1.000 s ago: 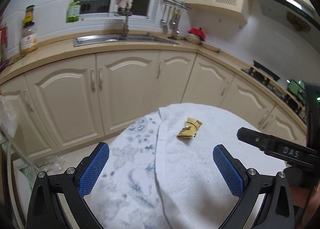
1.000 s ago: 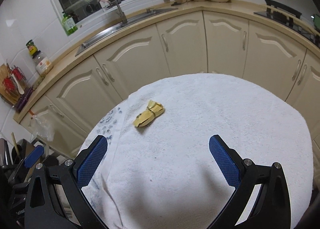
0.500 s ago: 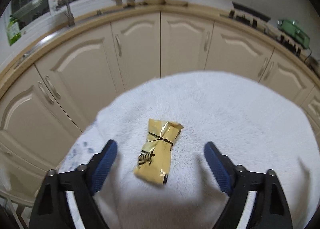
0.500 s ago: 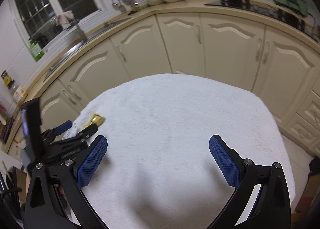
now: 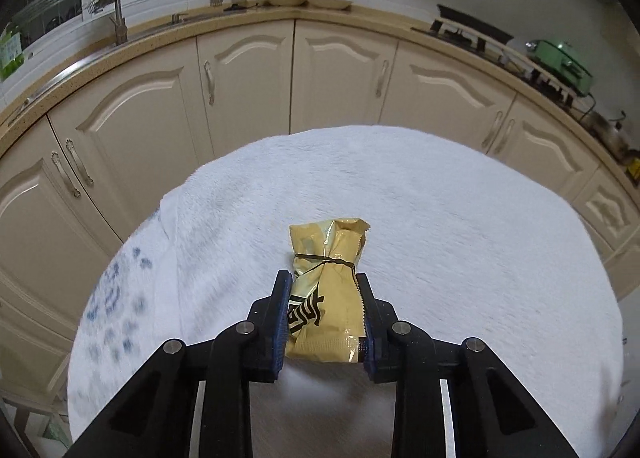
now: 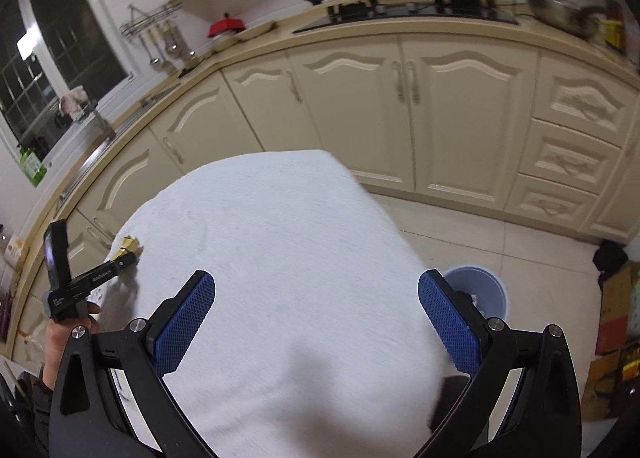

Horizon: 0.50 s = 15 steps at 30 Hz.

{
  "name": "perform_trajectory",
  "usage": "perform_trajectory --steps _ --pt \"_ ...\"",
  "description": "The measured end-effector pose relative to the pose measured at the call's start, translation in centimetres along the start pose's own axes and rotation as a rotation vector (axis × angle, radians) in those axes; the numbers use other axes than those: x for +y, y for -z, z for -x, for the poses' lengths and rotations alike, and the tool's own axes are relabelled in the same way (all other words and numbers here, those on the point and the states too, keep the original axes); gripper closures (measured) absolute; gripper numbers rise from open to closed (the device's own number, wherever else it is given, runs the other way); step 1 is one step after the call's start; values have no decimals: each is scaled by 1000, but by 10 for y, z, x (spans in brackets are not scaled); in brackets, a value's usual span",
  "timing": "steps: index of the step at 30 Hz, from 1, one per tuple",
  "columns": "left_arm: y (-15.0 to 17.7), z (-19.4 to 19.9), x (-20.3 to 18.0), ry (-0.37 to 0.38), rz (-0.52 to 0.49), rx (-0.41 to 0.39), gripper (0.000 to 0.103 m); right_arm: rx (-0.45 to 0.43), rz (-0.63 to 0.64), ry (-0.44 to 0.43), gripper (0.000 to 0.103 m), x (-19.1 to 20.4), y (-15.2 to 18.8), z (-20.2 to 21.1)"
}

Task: Collect trash
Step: 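Carry the yellow wrapper into the blue bin with the left tool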

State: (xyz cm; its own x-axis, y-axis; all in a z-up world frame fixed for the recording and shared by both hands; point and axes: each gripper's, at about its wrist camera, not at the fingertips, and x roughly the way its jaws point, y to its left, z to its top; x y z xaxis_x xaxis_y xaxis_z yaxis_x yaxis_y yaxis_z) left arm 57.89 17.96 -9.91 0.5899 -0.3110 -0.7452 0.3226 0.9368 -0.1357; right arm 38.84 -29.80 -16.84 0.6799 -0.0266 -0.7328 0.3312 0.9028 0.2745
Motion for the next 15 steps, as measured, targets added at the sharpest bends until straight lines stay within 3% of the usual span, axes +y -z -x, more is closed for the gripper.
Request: perform_trajectory --steps 3,9,15 --pt "9 35 -21 41 5 -53 78 -14 -17 -11 0 -28 7 19" --pt "32 112 -99 129 -25 -199 77 -104 -82 -25 0 -97 10 62" --pt "56 149 -179 257 -32 -251 77 -155 -123 -5 0 -177 7 88"
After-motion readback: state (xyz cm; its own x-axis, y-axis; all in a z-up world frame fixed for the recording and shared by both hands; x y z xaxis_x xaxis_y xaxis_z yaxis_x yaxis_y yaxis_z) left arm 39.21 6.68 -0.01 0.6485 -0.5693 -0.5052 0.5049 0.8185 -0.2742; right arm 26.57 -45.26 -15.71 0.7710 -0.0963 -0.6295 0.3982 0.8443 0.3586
